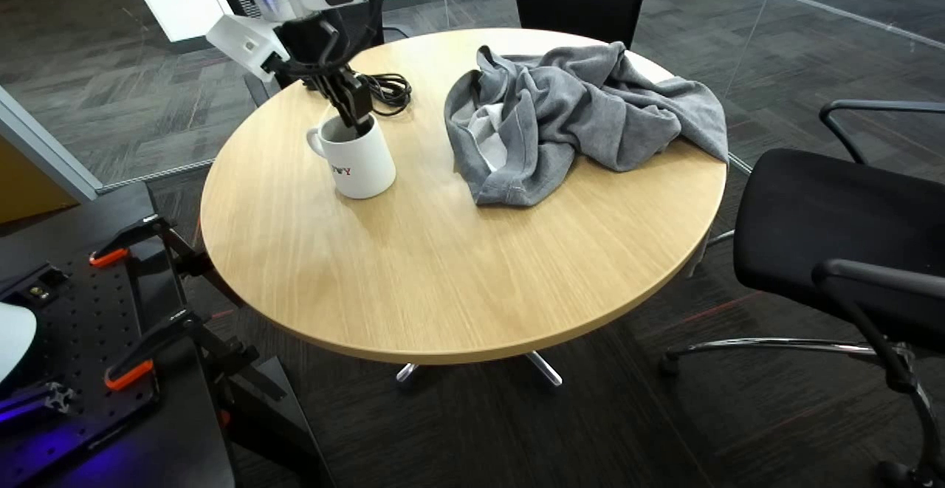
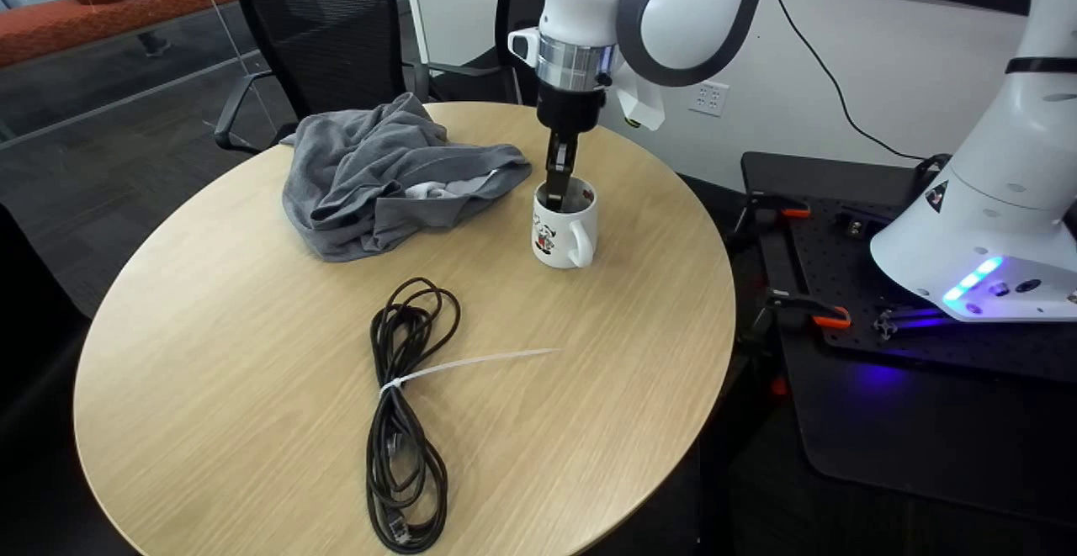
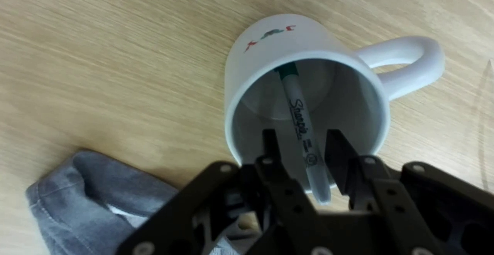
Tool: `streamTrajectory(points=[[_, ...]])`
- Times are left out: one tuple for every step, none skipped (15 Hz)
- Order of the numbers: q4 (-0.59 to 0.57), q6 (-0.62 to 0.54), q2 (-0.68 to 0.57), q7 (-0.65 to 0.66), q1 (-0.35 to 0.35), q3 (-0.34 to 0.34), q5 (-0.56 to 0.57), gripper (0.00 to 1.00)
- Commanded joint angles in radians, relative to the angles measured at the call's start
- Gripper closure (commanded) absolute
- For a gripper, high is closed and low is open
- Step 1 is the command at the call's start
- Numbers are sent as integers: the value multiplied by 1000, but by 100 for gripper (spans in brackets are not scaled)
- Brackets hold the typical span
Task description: Pick up the pen from the cup and place it on the table
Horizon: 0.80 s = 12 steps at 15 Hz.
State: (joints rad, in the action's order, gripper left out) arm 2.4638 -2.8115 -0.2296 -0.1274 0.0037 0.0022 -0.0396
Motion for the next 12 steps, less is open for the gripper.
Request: streamTrajectory(points=[[-41,30,-28,-39,-27,25,-5,61],[-46,30,-34,-42,-31,29,-6,61],[-51,30,-40,-43,-33,32,-6,62],[-56,31,-45,-42,-34,33,-5,65],[-60,31,-51,-42,-35,35,-5,70],[-64,31,-55,-43,-36,36,-5,82],[-68,32,-60,-43,-36,37,-4,94],[-70,33,-63,-43,-37,37,-3,94],[-71,34,-64,-42,-37,38,-3,99],[-69,35,-60,-38,-36,36,-2,100],[-61,33,-51,-29,-31,31,5,97],[-53,31,-42,-24,-28,29,8,97]])
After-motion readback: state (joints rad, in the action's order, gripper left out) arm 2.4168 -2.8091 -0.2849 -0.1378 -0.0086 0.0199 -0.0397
